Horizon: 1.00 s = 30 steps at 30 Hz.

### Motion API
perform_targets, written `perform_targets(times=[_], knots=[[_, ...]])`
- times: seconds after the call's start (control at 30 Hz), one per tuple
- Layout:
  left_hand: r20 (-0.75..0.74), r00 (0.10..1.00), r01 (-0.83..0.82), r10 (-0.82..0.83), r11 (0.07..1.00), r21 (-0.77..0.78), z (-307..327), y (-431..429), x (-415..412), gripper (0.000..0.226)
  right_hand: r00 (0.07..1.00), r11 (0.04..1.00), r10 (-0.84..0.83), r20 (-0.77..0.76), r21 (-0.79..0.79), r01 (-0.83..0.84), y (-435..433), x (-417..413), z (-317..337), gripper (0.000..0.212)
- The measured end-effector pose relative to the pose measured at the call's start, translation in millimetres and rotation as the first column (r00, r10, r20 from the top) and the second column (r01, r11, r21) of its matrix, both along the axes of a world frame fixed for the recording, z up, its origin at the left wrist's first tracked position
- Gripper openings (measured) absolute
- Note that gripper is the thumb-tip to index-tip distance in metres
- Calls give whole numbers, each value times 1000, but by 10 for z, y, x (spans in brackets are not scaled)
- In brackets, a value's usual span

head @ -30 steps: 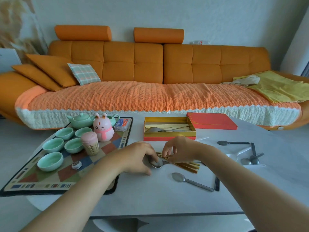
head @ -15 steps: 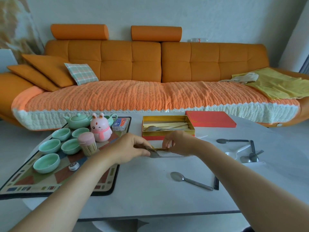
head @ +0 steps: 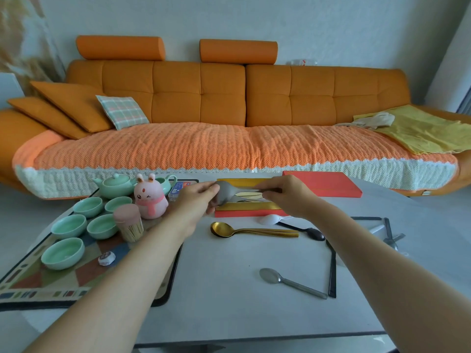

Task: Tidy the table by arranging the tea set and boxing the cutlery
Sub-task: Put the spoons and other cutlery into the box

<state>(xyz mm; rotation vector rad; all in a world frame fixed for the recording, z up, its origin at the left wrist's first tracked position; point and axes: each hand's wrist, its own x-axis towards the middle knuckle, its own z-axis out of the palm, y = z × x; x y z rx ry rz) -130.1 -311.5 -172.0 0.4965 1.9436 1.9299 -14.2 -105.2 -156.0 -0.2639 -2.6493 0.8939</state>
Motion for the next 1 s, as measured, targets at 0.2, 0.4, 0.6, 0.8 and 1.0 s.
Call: perform_targets(times=[0.2,0.4,0.6,0.8,1.0], knots=[[-604,793,-200,-83,900,-387,-179,243,-146,42,990,995,-97,106,24,95,183,-200,-151,30],[-698,558,-157,-449,768,-621,-268,291,-101,45,978,995,-94,187,53,85,225,-339,-247,35],[-680,483,-199,-552,687,-699,-305,279,-101,49,983,984,-64,174,173,34,234,-365,-381,31],[-697,461,-203,-550,699,-686,-341,265,-99,48,970,942,-62,234,336,-21,127,-238,-390,39],[-790,389,-261,-474,765,-588,-247,185,-75,31,997,892,22,-78,453,16,1,-126,-341,33]])
